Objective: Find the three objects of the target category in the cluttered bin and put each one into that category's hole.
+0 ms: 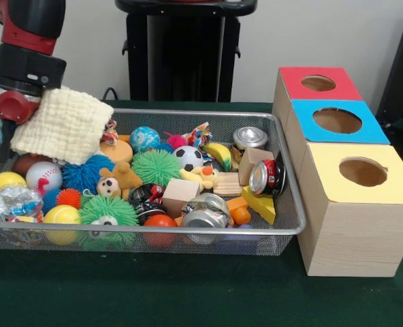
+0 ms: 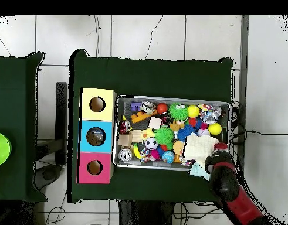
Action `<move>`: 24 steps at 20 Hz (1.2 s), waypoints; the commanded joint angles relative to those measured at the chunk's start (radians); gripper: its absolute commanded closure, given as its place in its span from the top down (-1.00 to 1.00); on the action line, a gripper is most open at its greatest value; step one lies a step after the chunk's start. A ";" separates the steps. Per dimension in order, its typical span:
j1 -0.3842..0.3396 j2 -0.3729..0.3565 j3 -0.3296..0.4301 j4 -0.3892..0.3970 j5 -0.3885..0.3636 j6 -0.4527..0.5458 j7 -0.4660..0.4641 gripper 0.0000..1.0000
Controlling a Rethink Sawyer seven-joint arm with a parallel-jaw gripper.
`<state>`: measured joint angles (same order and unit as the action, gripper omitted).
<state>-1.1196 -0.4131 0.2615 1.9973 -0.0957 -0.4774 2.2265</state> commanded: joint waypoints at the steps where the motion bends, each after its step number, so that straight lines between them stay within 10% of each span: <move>1: 0.041 0.090 0.072 -0.076 -0.003 -0.015 0.195 1.00; 16: 0.000 0.141 0.109 -0.101 -0.049 -0.024 0.204 1.00; 24: -0.029 -0.032 0.217 0.064 -0.025 0.020 0.261 1.00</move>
<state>-1.1440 -0.4138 0.3364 1.9851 -0.1020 -0.4977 2.2269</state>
